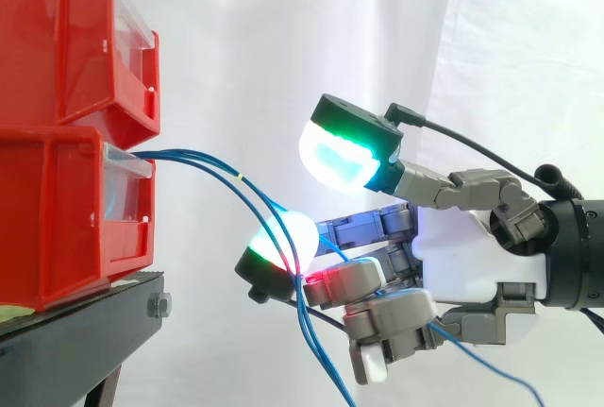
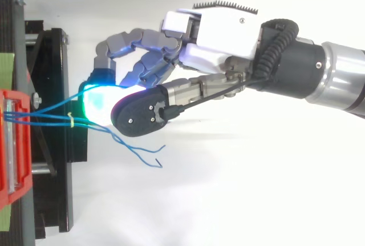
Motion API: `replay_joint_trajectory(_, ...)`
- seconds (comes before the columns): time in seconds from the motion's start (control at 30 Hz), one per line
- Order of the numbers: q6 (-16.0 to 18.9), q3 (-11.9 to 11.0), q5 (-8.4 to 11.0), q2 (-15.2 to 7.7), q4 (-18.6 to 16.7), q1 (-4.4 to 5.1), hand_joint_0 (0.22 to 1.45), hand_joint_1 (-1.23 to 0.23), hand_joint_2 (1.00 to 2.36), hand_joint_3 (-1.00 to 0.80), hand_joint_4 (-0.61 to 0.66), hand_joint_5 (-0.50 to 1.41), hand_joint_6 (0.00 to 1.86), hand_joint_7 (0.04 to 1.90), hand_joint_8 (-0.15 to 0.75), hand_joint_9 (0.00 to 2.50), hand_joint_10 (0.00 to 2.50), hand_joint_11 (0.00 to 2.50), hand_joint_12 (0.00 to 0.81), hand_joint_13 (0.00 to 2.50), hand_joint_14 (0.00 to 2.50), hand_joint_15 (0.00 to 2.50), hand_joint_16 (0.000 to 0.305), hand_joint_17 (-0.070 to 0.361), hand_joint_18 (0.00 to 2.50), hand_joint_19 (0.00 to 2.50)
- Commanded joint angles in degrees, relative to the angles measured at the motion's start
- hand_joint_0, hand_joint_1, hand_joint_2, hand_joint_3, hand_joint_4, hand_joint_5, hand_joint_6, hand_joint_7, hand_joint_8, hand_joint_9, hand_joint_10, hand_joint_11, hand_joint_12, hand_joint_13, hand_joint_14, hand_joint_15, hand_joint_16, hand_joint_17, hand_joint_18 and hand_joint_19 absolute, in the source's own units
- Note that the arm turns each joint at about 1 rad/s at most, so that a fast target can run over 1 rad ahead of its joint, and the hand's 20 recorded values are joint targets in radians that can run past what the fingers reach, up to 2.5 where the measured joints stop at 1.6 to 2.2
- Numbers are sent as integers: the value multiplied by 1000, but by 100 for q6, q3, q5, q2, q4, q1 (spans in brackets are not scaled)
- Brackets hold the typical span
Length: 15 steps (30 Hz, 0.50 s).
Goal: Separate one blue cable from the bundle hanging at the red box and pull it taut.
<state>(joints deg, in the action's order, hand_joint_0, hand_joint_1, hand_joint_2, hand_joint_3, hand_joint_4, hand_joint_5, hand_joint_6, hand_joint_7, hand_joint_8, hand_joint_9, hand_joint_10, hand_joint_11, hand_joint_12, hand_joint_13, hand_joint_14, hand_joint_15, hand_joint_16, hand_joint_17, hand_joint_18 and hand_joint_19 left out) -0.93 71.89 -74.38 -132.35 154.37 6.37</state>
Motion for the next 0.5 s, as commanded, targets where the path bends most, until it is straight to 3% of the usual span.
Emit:
replay_joint_trajectory(0.0, -83, 0, 11, -1, -3, 5, 514, -558, 1000, -500, 190, -194, 563, 1211, 309, 737, 473, 1610, 345, 1005, 684, 1634, 45, 101, 939, 860)
replay_joint_trajectory(0.03, -92, 0, 11, -1, -3, 5, 514, -559, 1000, -500, 189, -194, 562, 1214, 312, 725, 528, 1621, 339, 980, 774, 1642, 44, 100, 951, 888)
replay_joint_trajectory(0.07, -92, 0, 11, -1, 14, 5, 515, -563, 1000, -500, 192, -193, 561, 1214, 309, 699, 707, 1575, 344, 928, 1105, 1575, 44, 100, 988, 926)
replay_joint_trajectory(0.1, -92, 0, 11, -1, 23, 5, 516, -565, 1000, -500, 195, -192, 558, 1217, 313, 676, 838, 1568, 343, 905, 1239, 1563, 43, 97, 1001, 983)
replay_joint_trajectory(0.17, -92, 0, 11, -1, 23, 5, 516, -566, 1000, -500, 201, -190, 553, 1230, 318, 617, 1317, 1501, 353, 816, 1717, 1548, 42, 95, 1065, 1103)
replay_joint_trajectory(0.23, -92, 0, 11, 8, 49, 5, 519, -566, 1000, -500, 201, -190, 553, 1230, 319, 573, 1630, 1471, 355, 750, 2006, 1577, 40, 89, 1120, 1232)
replay_joint_trajectory(0.27, -92, 0, 11, 8, 67, 5, 519, -567, 1000, -500, 200, -190, 554, 1231, 320, 564, 1680, 1489, 354, 740, 2036, 1604, 39, 89, 1130, 1243)
replay_joint_trajectory(0.33, -65, 0, 2, 8, 172, 5, 520, -566, 1000, -500, 201, -191, 555, 1229, 326, 505, 2017, 1462, 353, 667, 2321, 1626, 37, 84, 1179, 1364)
replay_joint_trajectory(0.47, -57, 0, -15, 43, 287, -13, 520, -563, 1000, -500, 201, -192, 558, 1226, 326, 453, 2266, 1512, 363, 631, 2494, 1648, 36, 82, 1218, 1453)
